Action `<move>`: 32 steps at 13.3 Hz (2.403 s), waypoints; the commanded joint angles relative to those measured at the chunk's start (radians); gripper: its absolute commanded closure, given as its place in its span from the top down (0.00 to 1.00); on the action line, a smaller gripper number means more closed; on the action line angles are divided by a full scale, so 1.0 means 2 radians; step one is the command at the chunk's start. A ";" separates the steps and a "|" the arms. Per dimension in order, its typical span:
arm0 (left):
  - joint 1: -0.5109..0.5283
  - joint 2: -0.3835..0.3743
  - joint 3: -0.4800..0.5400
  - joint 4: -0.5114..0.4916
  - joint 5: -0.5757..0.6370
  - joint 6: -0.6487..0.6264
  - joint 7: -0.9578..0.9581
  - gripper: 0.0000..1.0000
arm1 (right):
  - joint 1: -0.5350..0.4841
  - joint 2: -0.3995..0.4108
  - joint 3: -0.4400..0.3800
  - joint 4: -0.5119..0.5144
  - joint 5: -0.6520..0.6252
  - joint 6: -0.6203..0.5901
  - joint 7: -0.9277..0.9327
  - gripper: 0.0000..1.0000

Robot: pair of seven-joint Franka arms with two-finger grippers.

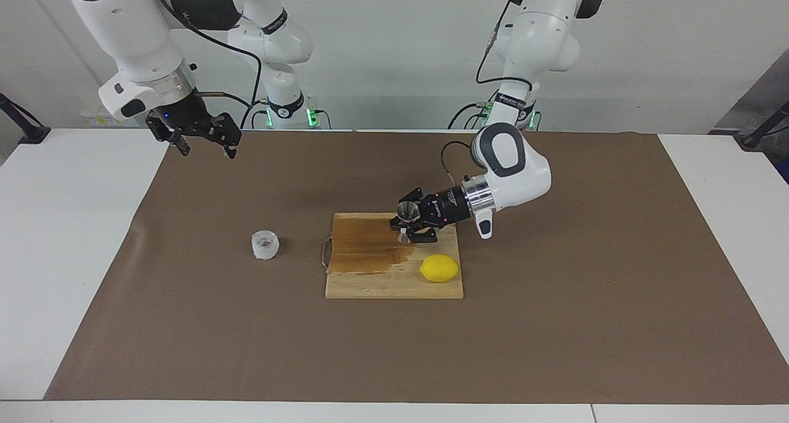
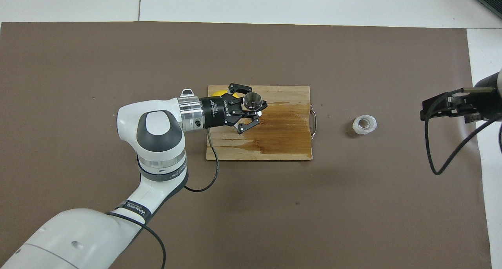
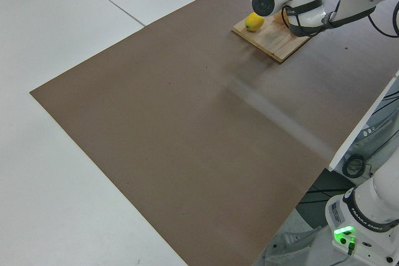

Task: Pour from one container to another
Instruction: 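Lower the metal cup onto the board and open the left gripper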

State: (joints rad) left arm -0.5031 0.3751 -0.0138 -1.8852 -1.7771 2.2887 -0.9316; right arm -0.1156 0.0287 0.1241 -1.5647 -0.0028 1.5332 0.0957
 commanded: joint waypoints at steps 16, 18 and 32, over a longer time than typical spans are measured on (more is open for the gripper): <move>0.003 0.055 -0.031 0.015 -0.036 0.041 0.069 1.00 | -0.006 -0.004 0.003 -0.002 0.010 0.000 0.007 1.00; 0.002 0.046 -0.031 0.015 -0.018 0.043 0.067 1.00 | -0.006 -0.004 0.003 -0.002 0.010 0.000 0.007 1.00; 0.005 -0.028 -0.026 -0.040 0.174 0.035 0.051 1.00 | -0.006 -0.004 0.003 -0.002 0.010 0.000 0.007 1.00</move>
State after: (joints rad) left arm -0.5034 0.3776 -0.0625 -1.9179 -1.4936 2.3588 -0.8085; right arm -0.1156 0.0287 0.1241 -1.5647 -0.0028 1.5332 0.0957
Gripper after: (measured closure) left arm 0.000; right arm 0.000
